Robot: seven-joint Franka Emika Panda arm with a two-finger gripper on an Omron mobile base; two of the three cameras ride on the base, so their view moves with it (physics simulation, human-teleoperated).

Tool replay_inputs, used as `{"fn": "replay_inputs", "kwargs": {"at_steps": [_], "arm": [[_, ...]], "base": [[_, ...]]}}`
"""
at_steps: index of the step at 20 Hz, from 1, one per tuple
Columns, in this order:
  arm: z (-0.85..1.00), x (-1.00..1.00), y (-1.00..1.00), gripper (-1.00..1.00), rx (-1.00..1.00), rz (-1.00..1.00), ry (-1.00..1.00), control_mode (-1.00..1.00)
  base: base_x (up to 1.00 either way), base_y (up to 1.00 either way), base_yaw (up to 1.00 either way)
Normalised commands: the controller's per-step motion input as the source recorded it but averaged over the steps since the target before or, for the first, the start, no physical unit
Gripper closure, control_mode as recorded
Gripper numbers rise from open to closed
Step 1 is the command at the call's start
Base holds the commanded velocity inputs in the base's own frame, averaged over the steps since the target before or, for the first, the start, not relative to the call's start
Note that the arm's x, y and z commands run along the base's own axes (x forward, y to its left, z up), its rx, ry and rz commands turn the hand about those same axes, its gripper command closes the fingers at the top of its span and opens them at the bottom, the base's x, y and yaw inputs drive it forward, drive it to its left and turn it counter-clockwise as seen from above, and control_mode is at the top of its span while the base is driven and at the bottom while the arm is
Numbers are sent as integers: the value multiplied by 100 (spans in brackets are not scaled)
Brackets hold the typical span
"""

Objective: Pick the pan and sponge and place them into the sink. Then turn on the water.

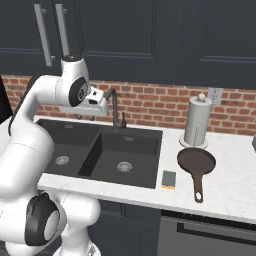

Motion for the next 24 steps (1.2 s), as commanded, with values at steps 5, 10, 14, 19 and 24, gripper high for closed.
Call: {"fn": "replay_inputs", "kwargs": {"at_steps": [5,10,14,19,24], "arm": [[0,-5,-43,-100,0,0,0,-100],[0,-18,-100,-100,1,-1,0,-100],[0,-10,-100,-100,15,-3,4,-100],[-16,-1,-100,-100,14,-4,0,-100],[-55,0,-100,-100,1,-3,0,-100]], "base": [[0,0,0],[0,0,0],[0,0,0],[0,0,0],[0,0,0]]}}
